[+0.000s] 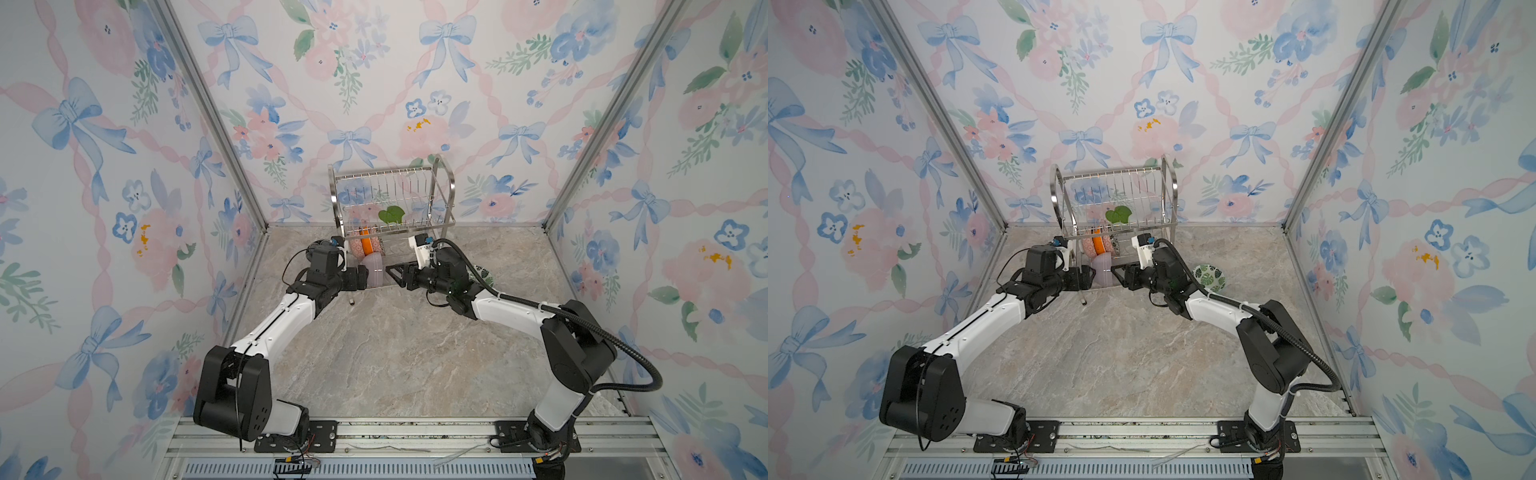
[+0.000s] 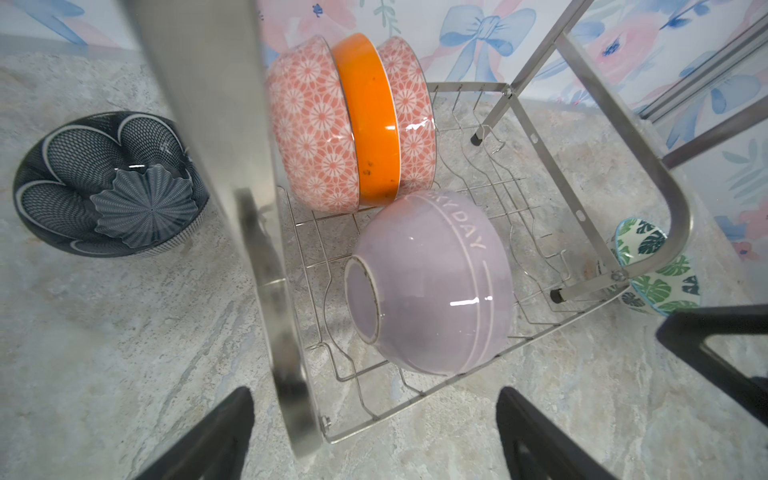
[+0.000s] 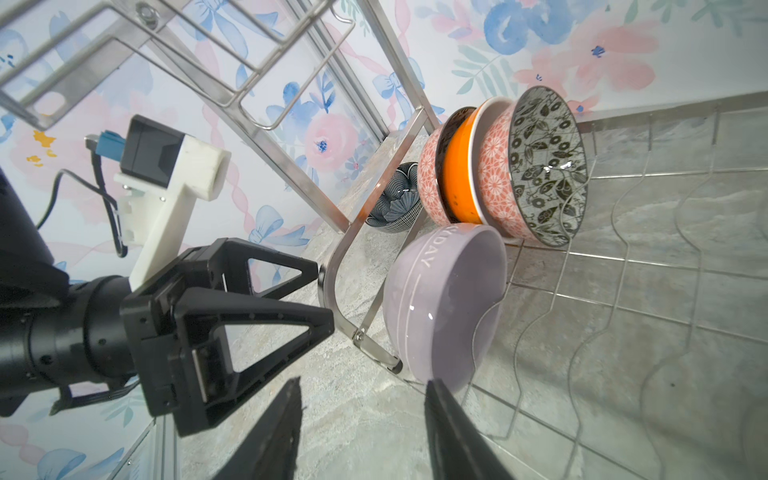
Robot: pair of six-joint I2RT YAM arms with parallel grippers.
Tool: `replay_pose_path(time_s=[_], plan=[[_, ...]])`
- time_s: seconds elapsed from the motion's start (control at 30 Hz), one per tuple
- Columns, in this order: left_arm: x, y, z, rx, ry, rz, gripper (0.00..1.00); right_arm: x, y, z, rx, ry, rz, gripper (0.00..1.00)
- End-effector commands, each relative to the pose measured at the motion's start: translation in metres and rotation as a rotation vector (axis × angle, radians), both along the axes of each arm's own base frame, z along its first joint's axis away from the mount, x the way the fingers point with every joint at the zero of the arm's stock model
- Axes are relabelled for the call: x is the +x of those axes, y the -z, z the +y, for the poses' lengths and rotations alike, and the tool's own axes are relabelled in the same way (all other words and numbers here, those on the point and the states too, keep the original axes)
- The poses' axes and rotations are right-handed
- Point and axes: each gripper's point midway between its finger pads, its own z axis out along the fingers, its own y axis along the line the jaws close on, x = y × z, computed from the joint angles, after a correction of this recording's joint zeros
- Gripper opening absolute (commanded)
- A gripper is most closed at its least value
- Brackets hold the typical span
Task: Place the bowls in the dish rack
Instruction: 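Move the right gripper over the green-leaf bowl while the left gripper pulls back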
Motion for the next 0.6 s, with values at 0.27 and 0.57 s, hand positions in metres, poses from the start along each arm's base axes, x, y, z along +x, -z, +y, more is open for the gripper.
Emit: replay_pose_path(time_s=[0.27,0.57], plan=[[-0.029,-0.036,0.008,-0.003,0.008,-0.065,0.98,-0.018,-0.003,-0.052,-0.194,0.119,-0.053,0.99],[-0.069,-0.057,-0.042,-0.143,0.145,-0.131,0.98,-0.038,0.017,-0.134,-0.539,0.340,-0.015,0.97]])
